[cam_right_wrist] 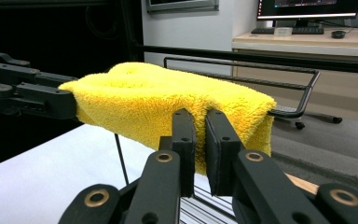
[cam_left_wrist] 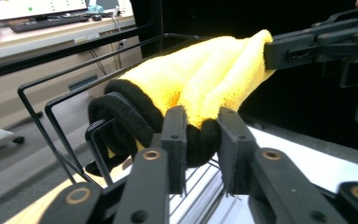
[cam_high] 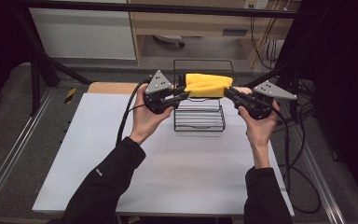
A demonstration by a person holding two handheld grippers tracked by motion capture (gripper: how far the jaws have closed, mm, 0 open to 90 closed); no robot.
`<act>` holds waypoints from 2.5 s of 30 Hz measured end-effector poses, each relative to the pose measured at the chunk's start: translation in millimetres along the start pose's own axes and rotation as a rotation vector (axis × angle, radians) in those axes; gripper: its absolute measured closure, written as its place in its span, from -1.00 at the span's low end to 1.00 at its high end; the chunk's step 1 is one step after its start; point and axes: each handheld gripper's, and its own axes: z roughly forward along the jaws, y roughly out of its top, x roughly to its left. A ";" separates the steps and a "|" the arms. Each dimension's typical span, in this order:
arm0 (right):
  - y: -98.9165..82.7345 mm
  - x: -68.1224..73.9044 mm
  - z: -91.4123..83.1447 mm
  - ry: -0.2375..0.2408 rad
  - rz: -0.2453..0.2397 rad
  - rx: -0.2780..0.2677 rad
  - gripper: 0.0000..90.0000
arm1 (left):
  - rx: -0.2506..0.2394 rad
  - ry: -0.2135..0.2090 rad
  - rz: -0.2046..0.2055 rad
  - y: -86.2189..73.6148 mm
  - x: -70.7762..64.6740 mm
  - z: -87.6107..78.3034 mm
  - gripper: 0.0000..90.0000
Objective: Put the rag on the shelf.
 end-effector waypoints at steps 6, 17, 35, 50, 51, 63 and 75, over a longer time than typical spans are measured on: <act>-0.5 0.5 -2.7 0.000 -0.017 -0.001 0.85 | -0.006 -0.018 -0.024 9.1 -3.2 -9.1 0.48; -6.3 1.2 -9.7 0.008 -0.027 0.030 0.65 | 0.079 0.005 -0.019 -5.3 -3.5 2.6 0.64; -6.2 8.1 3.5 0.050 0.016 0.146 0.99 | 0.108 -0.001 -0.011 -14.8 -3.3 7.1 0.47; -33.9 -4.1 15.9 0.001 0.025 0.211 0.95 | 0.181 0.036 -0.048 -24.2 -4.5 39.6 0.99; -34.8 -5.2 16.6 0.000 0.031 0.210 0.94 | 0.181 0.037 -0.056 -25.5 -3.2 42.0 0.99; -30.4 5.1 -3.2 0.036 0.002 0.189 0.35 | 0.184 -0.006 -0.070 -35.6 -1.8 12.7 0.55; -45.8 12.5 -18.7 0.025 0.040 0.240 -0.53 | 0.249 0.001 -0.122 -75.9 7.1 -31.2 -0.28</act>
